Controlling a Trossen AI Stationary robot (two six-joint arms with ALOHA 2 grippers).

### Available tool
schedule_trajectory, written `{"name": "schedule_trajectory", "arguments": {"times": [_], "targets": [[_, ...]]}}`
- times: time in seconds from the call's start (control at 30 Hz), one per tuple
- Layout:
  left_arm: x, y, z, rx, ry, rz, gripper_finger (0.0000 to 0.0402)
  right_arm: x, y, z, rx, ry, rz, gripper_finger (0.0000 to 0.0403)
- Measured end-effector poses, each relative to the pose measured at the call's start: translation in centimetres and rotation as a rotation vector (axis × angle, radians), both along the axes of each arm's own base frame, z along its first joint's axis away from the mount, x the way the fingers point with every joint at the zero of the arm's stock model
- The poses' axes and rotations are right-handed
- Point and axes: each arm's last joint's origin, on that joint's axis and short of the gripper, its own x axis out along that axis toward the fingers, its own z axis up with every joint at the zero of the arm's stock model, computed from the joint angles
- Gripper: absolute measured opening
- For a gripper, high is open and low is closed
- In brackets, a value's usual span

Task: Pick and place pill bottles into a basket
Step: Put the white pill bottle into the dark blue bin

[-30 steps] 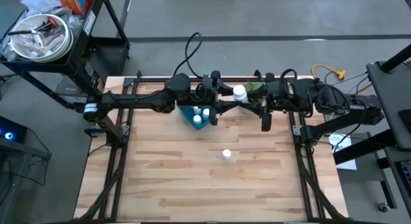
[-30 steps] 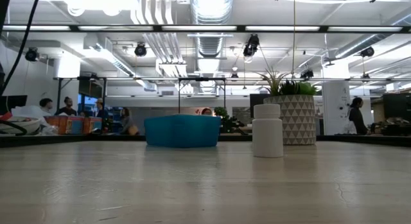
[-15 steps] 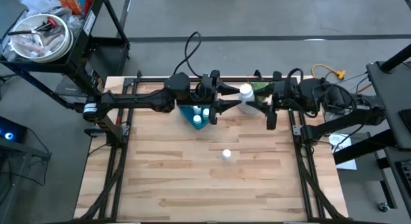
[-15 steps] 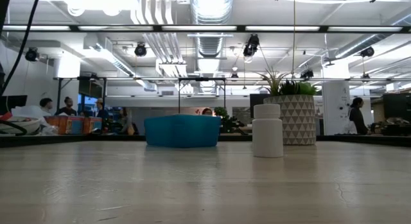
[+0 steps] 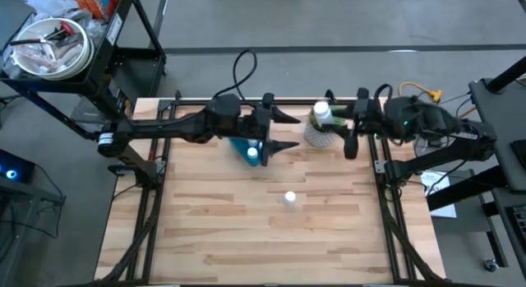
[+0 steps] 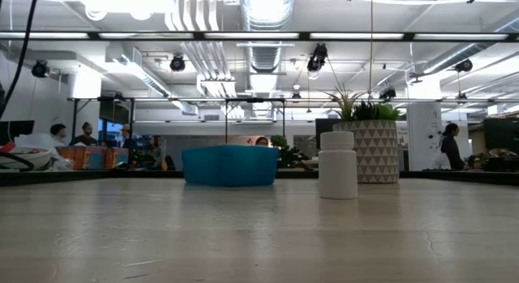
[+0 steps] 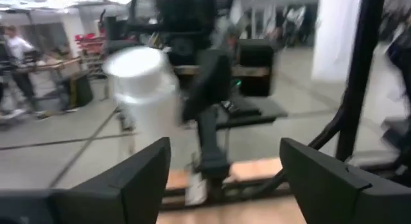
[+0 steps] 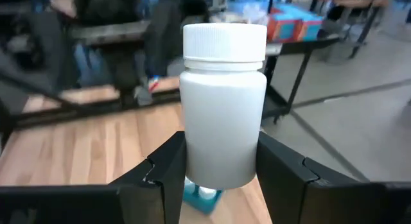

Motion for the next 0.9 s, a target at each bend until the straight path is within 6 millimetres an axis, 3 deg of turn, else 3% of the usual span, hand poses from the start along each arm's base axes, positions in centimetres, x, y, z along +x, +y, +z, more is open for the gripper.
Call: {"name": "schedule_trajectory", "arguments": {"times": [0.2, 0.33, 0.53, 0.9], "targets": [[-2.1, 0.1, 0.7, 0.194, 0.147, 0.071, 0.0296, 1.4, 0.1, -1.8, -0.014, 0.155, 0.013, 0.015], [-3.0, 0.1, 0.7, 0.223, 0.265, 0.085, 0.0298, 3.0, 0.2, -3.1, -0.053, 0.258, 0.031, 0.015], [-2.7, 0.2, -0.7, 0.202, 0.388, 0.077, 0.0298, 5.5, 0.2, -4.8, -0.107, 0.364, 0.05, 0.015], [-2.6, 0.2, -1.3, 0.202, 0.422, 0.088, 0.0298, 8.4, 0.4, -6.9, -0.159, 0.465, 0.087, 0.015]]}}
